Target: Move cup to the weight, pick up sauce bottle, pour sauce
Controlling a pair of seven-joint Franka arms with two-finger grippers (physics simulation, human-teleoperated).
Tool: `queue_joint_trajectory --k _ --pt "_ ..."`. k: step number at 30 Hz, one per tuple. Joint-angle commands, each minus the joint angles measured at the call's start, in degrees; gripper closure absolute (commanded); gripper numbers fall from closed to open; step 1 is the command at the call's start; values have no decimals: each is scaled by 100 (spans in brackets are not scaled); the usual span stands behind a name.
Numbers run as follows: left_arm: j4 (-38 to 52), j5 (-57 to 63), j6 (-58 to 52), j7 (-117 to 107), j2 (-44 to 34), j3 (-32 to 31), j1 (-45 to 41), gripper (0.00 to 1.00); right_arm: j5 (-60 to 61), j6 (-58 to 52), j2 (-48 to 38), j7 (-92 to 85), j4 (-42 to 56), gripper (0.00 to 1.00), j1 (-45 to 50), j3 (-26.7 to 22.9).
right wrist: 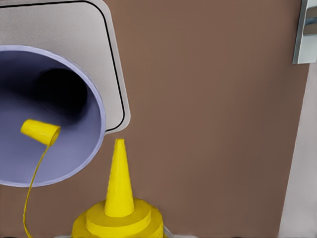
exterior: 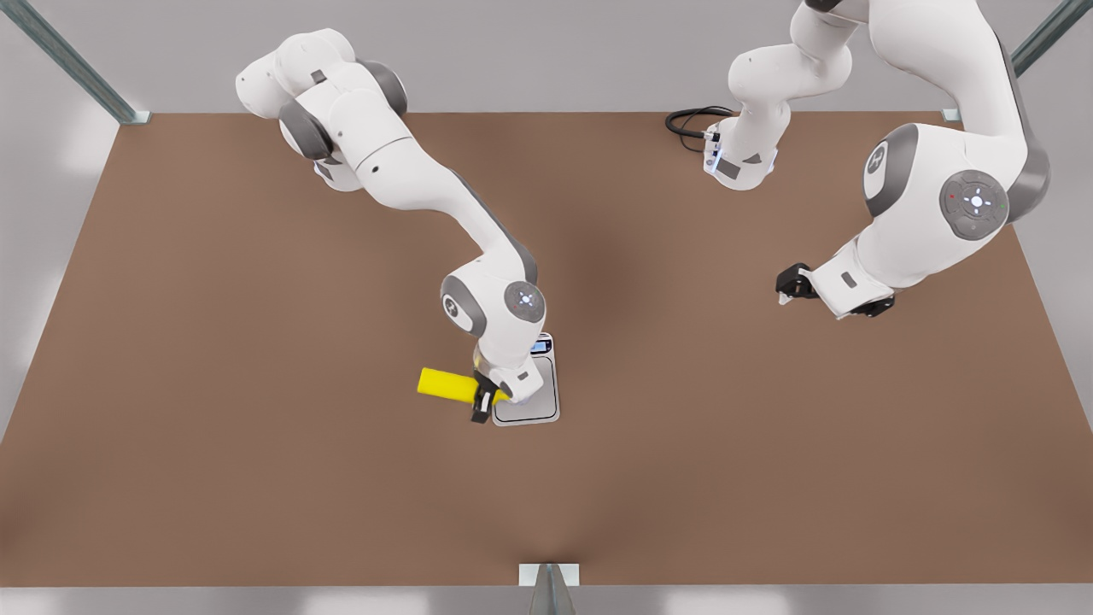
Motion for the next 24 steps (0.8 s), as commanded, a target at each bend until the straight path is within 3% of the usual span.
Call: queue_joint_trajectory --k 1,15,24 --pt "3 9 -6 18 -4 -15 -2 0 -135 2 -12 479 -21 79 19 0" --pt "3 9 12 26 13 -24 16 0 -109 -147 -73 304 -91 79 124 43" --pt "3 9 29 26 13 -24 16 0 506 -147 -302 -171 -91 79 -315 61"
